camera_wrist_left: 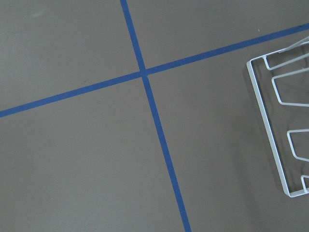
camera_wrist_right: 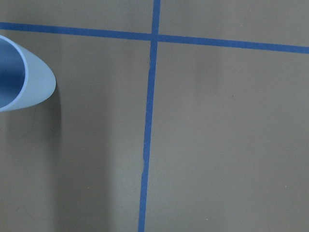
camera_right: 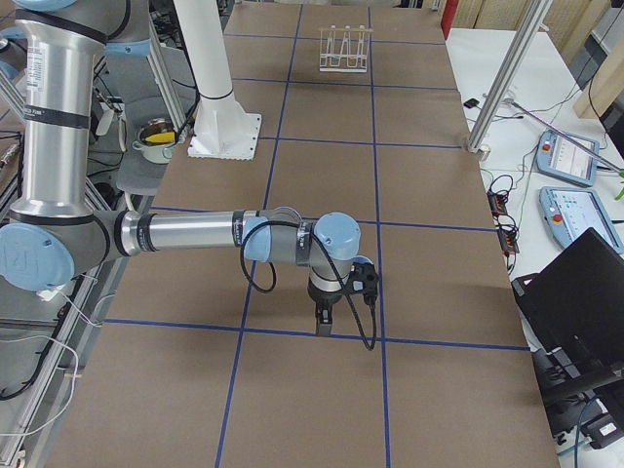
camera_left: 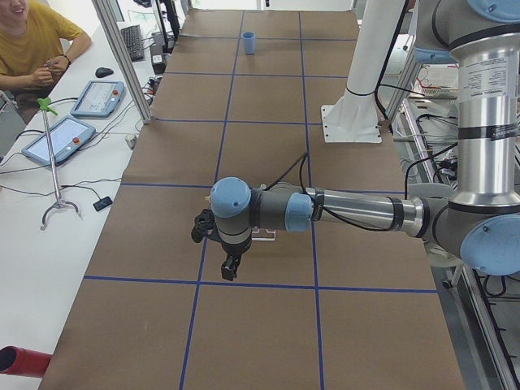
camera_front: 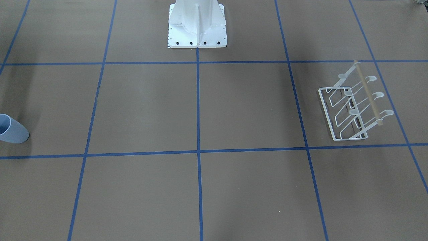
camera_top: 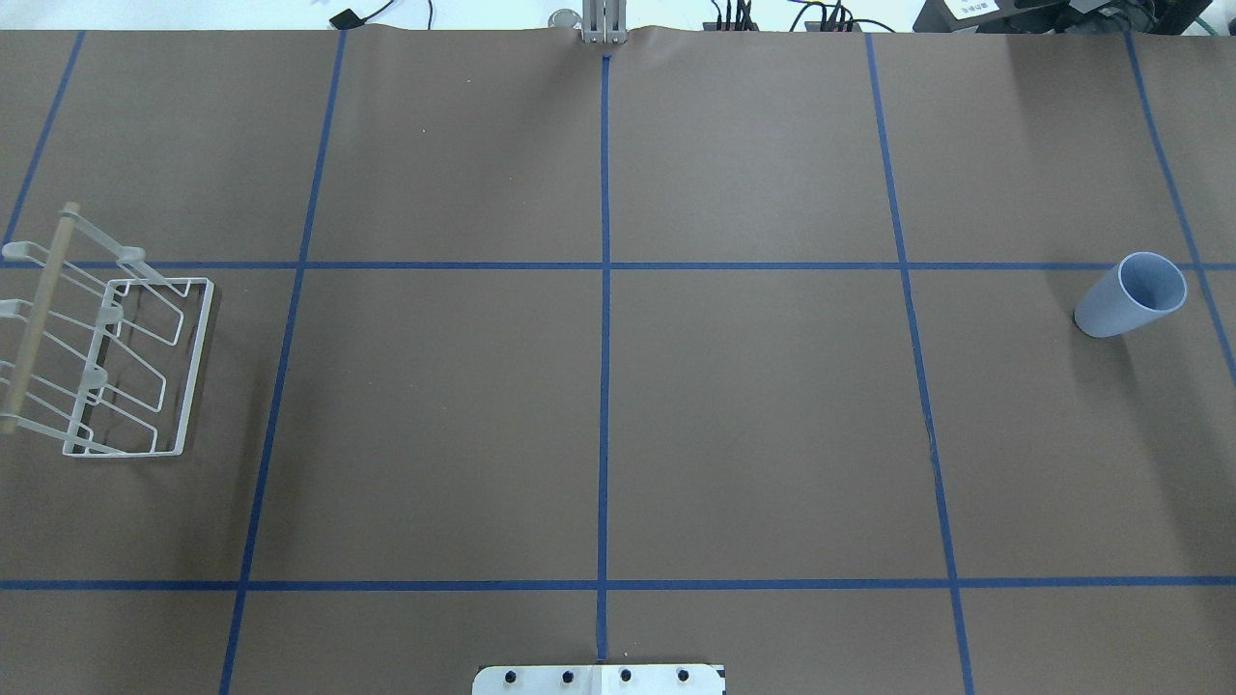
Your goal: Hang cup on cup holder
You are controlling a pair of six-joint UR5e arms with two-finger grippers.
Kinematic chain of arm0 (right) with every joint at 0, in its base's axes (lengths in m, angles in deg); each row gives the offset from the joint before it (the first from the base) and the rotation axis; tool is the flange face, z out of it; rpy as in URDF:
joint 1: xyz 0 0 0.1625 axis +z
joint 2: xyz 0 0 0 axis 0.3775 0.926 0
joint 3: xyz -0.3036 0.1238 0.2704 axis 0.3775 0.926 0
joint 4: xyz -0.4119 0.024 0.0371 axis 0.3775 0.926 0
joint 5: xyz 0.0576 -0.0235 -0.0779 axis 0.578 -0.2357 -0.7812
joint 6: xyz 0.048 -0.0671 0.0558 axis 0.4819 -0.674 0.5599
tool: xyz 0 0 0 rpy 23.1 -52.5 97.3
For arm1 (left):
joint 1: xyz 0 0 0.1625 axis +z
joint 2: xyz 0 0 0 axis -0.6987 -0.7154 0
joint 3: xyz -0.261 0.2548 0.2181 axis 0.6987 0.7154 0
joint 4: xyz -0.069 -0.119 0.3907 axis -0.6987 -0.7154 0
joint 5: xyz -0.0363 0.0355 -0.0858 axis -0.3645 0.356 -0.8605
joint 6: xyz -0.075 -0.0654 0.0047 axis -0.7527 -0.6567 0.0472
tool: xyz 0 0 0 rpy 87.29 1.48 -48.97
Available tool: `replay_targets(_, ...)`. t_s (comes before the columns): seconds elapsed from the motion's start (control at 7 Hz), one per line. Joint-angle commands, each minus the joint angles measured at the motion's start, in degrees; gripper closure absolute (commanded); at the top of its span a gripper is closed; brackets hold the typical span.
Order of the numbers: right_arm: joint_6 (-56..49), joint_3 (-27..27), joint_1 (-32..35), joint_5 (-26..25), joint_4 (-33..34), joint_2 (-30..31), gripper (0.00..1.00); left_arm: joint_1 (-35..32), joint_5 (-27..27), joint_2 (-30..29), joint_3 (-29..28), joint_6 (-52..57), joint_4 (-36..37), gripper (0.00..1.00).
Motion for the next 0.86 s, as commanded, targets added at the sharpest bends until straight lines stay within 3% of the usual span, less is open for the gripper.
replay_targets(0.0, -0.09, -0.12, 0.05, 0.01, 0.0, -0.26, 0.0, -0.09, 0.01, 0.44, 1.57, 0.22, 0.0, 0.01)
replay_targets(0.57, 0.44, -2.4, -0.3, 0.35, -0.78, -1.05, 0.0, -0.7, 0.19, -0.95, 4.38, -0.31, 0.0, 0.01)
replay_targets(0.71, 0.79, -2.93, -0.3, 0.44, -4.97, -1.93, 0.0, -0.88, 0.19, -1.57, 5.96, -0.31, 0.26, 0.01)
